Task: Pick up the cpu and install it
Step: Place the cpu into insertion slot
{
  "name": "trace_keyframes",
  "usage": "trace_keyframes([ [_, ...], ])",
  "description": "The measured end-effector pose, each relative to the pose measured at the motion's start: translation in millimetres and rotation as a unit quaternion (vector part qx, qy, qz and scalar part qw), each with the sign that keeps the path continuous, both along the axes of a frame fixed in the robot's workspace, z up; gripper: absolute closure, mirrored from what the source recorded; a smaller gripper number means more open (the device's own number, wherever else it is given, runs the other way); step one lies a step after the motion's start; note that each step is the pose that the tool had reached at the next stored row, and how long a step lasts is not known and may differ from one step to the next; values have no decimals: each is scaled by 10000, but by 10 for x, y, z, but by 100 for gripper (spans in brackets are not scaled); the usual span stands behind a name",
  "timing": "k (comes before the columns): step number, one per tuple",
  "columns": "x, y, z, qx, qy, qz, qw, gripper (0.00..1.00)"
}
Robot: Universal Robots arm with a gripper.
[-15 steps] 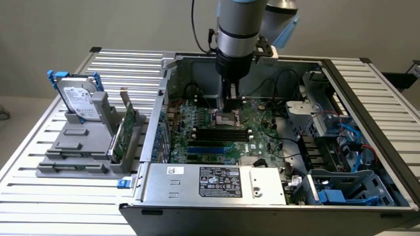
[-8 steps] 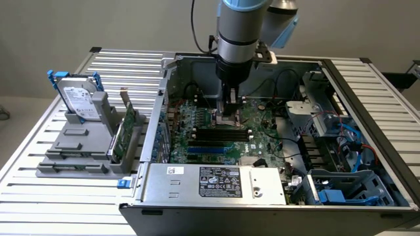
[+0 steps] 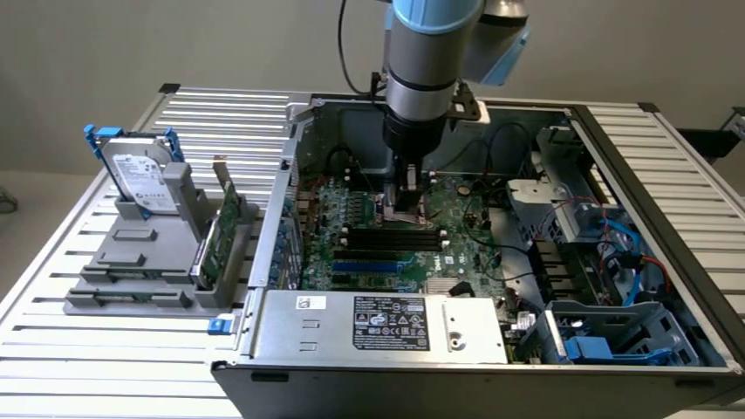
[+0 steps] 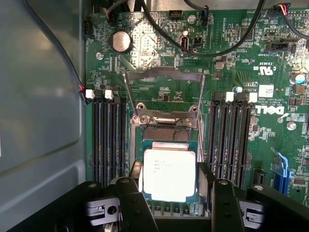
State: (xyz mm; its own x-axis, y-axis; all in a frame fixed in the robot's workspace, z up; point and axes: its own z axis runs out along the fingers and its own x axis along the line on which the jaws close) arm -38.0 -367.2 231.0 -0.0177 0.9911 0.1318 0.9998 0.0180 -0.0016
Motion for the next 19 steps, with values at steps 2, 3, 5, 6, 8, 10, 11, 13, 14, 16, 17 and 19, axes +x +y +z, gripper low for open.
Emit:
trace_keyframes([
  [2, 4, 0, -31, 0, 8, -20, 10000, 46],
  [3, 6, 0, -47, 0, 11, -31, 10000, 46],
  [5, 10, 0, -80, 0, 16, -49, 10000, 46],
  [6, 10, 0, -96, 0, 16, -55, 10000, 46],
  [8, 11, 0, -120, 0, 17, -60, 10000, 46],
  [10, 11, 0, -144, 0, 17, -65, 10000, 46],
  [11, 11, 0, -156, 0, 17, -68, 10000, 46],
  [13, 12, 0, -175, 0, 18, -74, 10000, 46],
  [14, 12, 0, -183, 0, 21, -77, 10000, 46],
  [16, 12, 1, -188, -1, 26, -84, 10000, 46],
  [17, 12, 2, -188, -1, 29, -88, 10000, 46],
  [19, 13, 9, -189, 0, 32, -95, 9999, 46],
])
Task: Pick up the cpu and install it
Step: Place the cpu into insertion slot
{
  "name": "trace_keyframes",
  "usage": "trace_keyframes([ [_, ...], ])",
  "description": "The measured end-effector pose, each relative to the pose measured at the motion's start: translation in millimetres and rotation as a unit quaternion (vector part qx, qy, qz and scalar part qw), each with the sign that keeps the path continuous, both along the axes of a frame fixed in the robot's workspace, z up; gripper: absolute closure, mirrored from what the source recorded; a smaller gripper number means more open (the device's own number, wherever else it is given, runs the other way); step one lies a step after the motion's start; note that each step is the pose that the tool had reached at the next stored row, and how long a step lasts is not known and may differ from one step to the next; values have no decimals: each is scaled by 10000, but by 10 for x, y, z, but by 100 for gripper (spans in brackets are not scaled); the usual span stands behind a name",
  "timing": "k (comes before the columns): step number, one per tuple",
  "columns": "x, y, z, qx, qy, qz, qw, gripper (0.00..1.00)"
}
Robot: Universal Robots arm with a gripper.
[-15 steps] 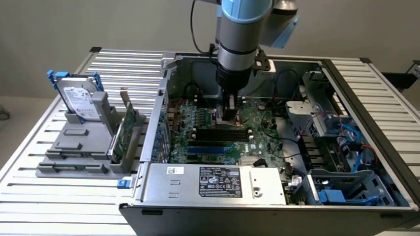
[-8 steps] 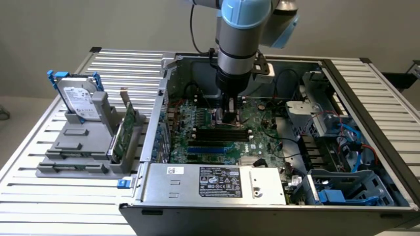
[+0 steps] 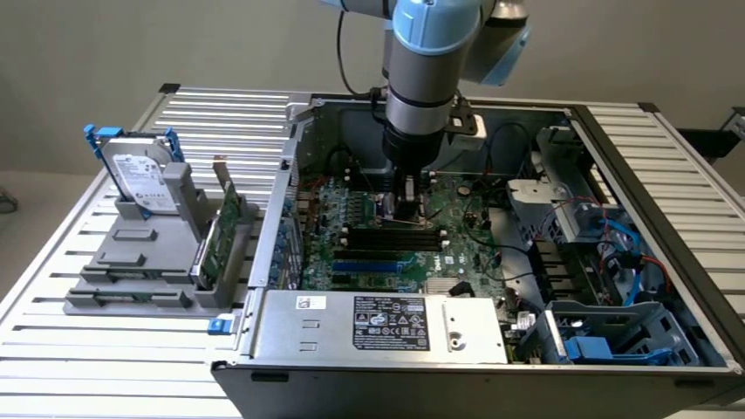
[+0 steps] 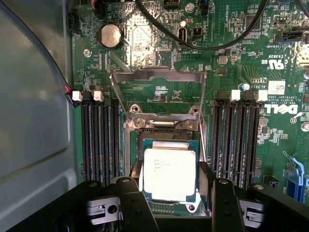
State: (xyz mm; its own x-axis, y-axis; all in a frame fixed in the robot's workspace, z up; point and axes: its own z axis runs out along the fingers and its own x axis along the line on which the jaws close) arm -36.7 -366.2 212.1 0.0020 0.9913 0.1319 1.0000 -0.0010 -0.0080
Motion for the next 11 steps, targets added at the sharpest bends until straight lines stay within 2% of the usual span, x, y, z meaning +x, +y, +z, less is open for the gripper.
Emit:
trace_keyframes([
  [5, 2, 32, -1, -1, 4, -10, 10000, 46],
  [11, 3, 33, -33, -7, 9, -27, 10000, 46],
])
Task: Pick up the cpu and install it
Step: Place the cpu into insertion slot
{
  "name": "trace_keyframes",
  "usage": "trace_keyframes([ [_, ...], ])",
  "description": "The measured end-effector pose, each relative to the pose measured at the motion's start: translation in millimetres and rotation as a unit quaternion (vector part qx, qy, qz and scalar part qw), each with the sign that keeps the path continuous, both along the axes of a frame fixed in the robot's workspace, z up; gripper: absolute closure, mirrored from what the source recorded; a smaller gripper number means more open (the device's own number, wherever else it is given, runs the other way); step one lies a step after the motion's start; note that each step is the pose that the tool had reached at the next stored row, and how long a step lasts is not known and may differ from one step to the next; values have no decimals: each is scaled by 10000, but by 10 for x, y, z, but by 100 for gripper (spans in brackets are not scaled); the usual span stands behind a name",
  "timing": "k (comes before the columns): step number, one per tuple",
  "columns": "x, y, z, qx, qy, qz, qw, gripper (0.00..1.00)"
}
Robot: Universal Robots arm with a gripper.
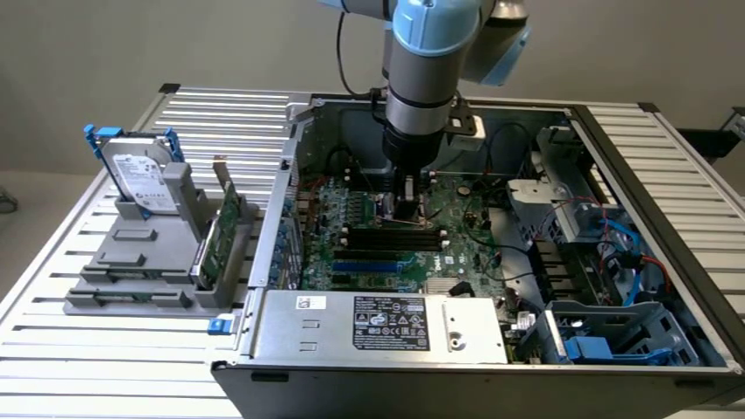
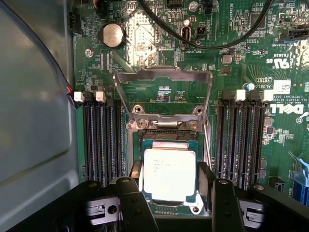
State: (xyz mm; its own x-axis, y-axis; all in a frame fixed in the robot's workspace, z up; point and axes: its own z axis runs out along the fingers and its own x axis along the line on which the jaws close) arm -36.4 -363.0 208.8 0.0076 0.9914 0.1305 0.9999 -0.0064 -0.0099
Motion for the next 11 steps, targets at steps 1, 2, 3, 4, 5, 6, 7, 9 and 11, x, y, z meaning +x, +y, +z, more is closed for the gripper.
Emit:
trace_keyframes([
  [1, 0, 0, -11, -2, 0, -2, 10000, 46],
  [2, 0, 0, -21, -3, 0, -4, 10000, 46],
  [3, 1, 0, -31, -5, 0, -6, 10000, 46],
  [4, 1, 0, -40, -7, 0, -8, 10000, 46],
  [5, 1, 0, -49, -9, 0, -9, 10000, 46],
  [6, 1, 1, -56, -11, 0, -11, 10000, 46],
  [7, 2, 2, -61, -12, 0, -13, 10000, 46],
  [9, 3, 3, -68, -14, 0, -15, 10000, 46],
  [11, 4, 6, -73, -16, 0, -17, 10000, 46],
])
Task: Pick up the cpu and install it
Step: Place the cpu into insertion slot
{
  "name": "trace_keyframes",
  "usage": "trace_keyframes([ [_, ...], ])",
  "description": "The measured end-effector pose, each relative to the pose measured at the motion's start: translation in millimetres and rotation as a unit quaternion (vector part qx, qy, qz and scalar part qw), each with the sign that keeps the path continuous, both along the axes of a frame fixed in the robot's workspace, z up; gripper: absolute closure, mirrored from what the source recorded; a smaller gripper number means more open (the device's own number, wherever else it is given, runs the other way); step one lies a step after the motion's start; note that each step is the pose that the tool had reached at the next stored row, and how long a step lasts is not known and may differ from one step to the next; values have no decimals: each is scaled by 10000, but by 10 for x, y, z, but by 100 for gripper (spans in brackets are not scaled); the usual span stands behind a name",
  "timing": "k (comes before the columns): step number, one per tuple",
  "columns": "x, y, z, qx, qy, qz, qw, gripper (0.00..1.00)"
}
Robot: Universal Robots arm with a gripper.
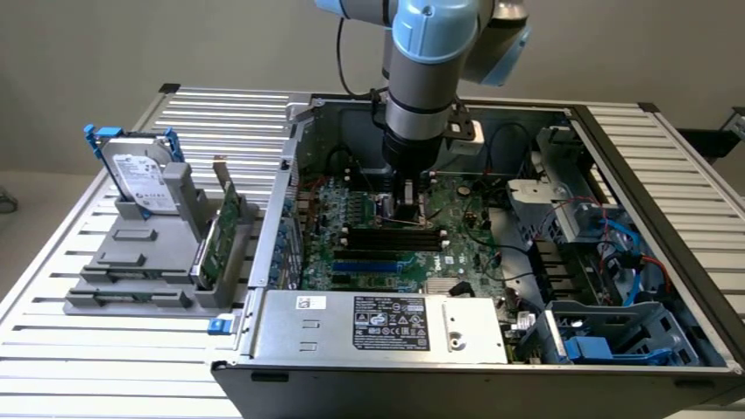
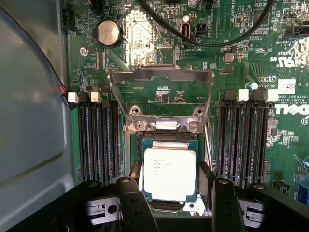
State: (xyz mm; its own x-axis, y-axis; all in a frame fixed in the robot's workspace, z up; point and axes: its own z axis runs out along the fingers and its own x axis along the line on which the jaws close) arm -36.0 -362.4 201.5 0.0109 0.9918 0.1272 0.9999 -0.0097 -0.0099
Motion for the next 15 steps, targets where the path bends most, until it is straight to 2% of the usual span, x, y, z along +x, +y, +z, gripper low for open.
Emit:
trace_keyframes([
  [8, 6, 20, -13, -10, -1, -2, 10000, 46],
  [15, 7, 37, -25, -31, -1, -2, 10000, 46],
])
